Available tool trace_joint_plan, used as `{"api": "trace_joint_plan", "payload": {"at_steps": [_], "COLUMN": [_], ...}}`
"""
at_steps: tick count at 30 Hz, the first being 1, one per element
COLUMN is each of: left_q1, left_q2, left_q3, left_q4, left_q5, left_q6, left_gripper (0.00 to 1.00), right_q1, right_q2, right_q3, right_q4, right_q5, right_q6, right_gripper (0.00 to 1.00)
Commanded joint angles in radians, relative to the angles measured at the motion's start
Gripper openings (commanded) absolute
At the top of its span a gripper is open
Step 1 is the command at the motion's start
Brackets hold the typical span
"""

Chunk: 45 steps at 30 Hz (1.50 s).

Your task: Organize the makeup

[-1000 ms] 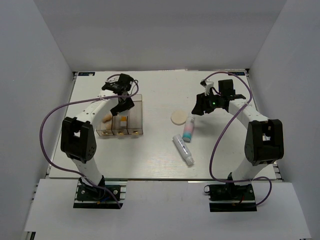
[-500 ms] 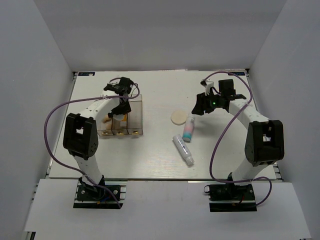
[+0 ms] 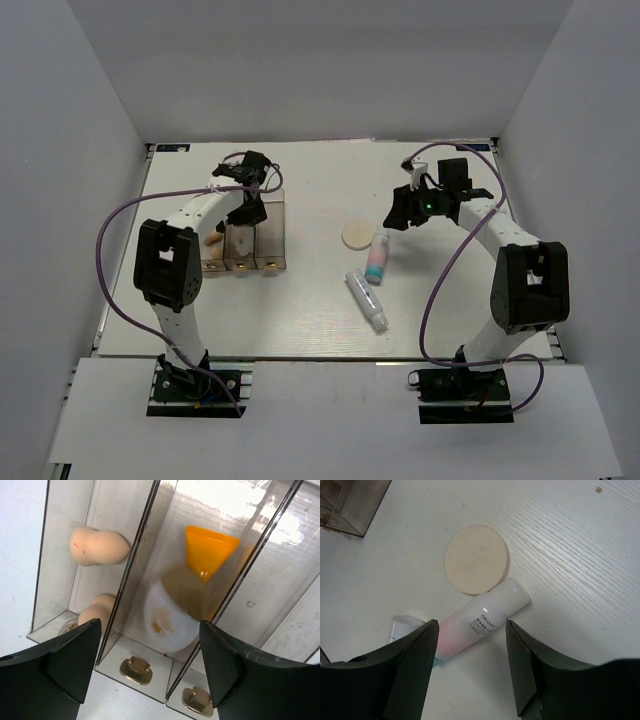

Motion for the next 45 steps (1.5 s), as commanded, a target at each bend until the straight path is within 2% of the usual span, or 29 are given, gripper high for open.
{"api": "trace_joint_plan", "payload": {"at_steps": [1, 5, 8, 9, 11, 13, 14, 15, 18, 19, 20, 22, 23, 28, 35, 45], "left_q1": [-0.005, -0.005, -0.014, -0.014, -0.014, -0.014, -0.014, -0.014, -0.014, -0.014, -0.014, -0.014, -0.014, -0.014, -0.014, -0.014], "left_q2": [-0.068, -0.089, -0.137, -0.19, -0.261, -0.371, -0.403, -0.435, -0.537, -0.577, -0.595, -0.652, -0.673, -0.781, -0.864, -0.899], "left_q3": [0.04, 0.066, 0.08, 0.051, -0.008, -0.111, -0.147, -0.178, -0.291, -0.343, -0.364, -0.4, -0.432, -0.503, -0.545, -0.563], "left_q4": [-0.011, -0.024, -0.021, 0.017, 0.12, 0.192, 0.246, 0.266, 0.311, 0.317, 0.318, 0.314, 0.314, 0.311, 0.269, 0.246], "left_q5": [-0.029, -0.014, 0.044, 0.07, 0.179, 0.271, 0.343, 0.363, 0.452, 0.471, 0.48, 0.491, 0.489, 0.471, 0.452, 0.454], "left_q6": [-0.004, -0.012, -0.006, 0.002, 0.026, 0.037, 0.036, 0.028, -0.015, -0.039, -0.05, -0.085, -0.095, -0.133, -0.162, -0.201], "left_gripper": [0.9, 0.9, 0.8, 0.6, 0.35, 0.21, 0.2, 0.2, 0.48, 0.64, 0.7, 0.75, 0.78, 0.8, 0.81, 0.81], "right_q1": [0.004, 0.014, 0.027, 0.034, 0.044, 0.06, 0.064, 0.067, 0.083, 0.087, 0.093, 0.103, 0.106, 0.124, 0.152, 0.192], "right_q2": [-0.037, -0.031, -0.019, -0.007, 0.005, 0.024, 0.027, 0.036, 0.045, 0.048, 0.053, 0.071, 0.087, 0.13, 0.185, 0.243], "right_q3": [0.024, 0.037, 0.05, 0.06, 0.068, 0.07, 0.065, 0.057, 0.042, 0.034, 0.034, 0.045, 0.051, 0.076, 0.064, 0.065], "right_q4": [-0.02, -0.04, -0.057, -0.08, -0.105, -0.141, -0.149, -0.164, -0.175, -0.174, -0.177, -0.181, -0.183, -0.2, -0.192, -0.165], "right_q5": [-0.044, -0.044, -0.006, 0.002, 0.046, 0.074, 0.105, 0.125, 0.169, 0.186, 0.192, 0.223, 0.234, 0.307, 0.338, 0.376], "right_q6": [-0.034, -0.043, -0.045, -0.043, -0.022, 0.004, 0.021, 0.064, 0.135, 0.153, 0.167, 0.219, 0.236, 0.317, 0.394, 0.503], "right_gripper": [0.62, 0.62, 0.61, 0.58, 0.5, 0.4, 0.35, 0.33, 0.38, 0.41, 0.46, 0.52, 0.59, 0.68, 0.72, 0.69]}}
